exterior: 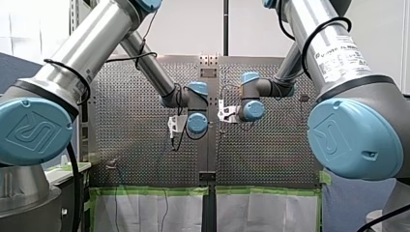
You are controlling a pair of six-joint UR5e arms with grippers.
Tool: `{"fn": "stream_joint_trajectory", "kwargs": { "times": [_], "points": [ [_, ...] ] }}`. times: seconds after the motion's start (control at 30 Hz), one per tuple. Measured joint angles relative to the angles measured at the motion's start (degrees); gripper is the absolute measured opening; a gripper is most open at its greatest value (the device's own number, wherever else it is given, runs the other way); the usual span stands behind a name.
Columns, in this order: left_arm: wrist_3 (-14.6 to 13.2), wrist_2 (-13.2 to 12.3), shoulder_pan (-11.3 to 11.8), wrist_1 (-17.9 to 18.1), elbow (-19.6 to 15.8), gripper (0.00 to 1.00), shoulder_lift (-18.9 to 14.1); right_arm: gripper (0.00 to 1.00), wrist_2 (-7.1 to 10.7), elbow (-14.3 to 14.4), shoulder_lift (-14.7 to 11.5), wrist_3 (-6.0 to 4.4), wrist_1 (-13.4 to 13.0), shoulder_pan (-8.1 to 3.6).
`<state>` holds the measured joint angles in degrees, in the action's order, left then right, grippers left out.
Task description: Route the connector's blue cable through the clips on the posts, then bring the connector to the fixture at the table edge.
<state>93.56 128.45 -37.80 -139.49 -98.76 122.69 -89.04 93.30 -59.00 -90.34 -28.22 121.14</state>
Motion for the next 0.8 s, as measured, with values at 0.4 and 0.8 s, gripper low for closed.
{"fn": "stream_joint_trajectory", "kwargs": {
  "times": [0.4, 0.8],
  "points": [
    [1.4, -0.7, -2.0, 0.7, 0.7, 0.05, 2.1, 0.0, -0.74, 0.1, 0.0, 1.01, 1.4, 0.66],
    [1.5, -0.2, -2.1, 0.8, 0.8, 0.05, 2.1, 0.0, -2.0, 4.5, -0.1, 0.67, -1.4, 0.46]
  ]
}}
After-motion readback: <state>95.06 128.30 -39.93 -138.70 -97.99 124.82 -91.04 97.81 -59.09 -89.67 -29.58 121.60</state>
